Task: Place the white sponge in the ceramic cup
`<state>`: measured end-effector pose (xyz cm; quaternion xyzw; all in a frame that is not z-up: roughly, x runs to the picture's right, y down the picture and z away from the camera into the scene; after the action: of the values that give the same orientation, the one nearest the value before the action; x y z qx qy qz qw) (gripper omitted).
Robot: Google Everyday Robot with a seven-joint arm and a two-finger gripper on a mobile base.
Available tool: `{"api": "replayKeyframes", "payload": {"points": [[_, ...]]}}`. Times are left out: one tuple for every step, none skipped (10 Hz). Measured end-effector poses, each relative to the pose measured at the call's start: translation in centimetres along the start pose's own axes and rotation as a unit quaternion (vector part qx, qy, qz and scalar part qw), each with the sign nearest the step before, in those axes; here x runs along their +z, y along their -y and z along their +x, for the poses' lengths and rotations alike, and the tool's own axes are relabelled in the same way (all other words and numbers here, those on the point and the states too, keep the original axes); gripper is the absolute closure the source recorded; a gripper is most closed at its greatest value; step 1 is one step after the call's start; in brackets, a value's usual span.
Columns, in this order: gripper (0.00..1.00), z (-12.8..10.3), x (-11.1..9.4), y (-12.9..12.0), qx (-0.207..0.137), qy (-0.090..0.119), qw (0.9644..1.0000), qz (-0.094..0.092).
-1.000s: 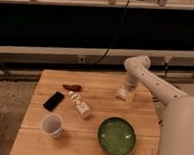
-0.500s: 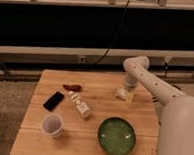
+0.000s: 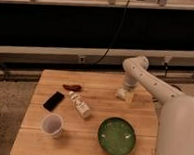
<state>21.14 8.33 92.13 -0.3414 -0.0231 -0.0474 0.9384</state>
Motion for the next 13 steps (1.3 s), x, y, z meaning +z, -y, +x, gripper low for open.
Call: {"api": "replayKeyframes", "payload": {"points": [[0.2, -0.01, 0.03, 0.01, -0.001, 0.0, 1.0, -0.001], [0.2, -0.04, 0.15, 0.04, -0.004, 0.0, 1.0, -0.002], [0.2, -0.09, 0.21, 0.08, -0.006, 0.0, 1.0, -0.002], [0.2, -0.1, 0.27, 0.11, -0.007, 0.0, 1.0, -0.003], [0.2, -0.11, 0.35, 0.13, -0.009, 0.001, 0.9999, -0.004], [0.2, -0.12, 0.42, 0.14, -0.011, 0.001, 0.9999, -0.005], [0.2, -0.19, 0.47, 0.17, -0.013, 0.001, 0.9999, -0.006], [0.2, -0.2, 0.54, 0.2, -0.015, 0.001, 0.9999, -0.006], [0.2, -0.21, 0.6, 0.23, -0.016, 0.001, 0.9998, -0.007], [0.2, -0.25, 0.66, 0.27, -0.018, 0.001, 0.9998, -0.008], [0.2, -0.24, 0.71, 0.3, -0.018, 0.001, 0.9998, -0.009], [0.2, -0.24, 0.79, 0.31, -0.02, 0.002, 0.9998, -0.01], [0.2, -0.24, 0.84, 0.33, -0.021, 0.002, 0.9997, -0.011]]}}
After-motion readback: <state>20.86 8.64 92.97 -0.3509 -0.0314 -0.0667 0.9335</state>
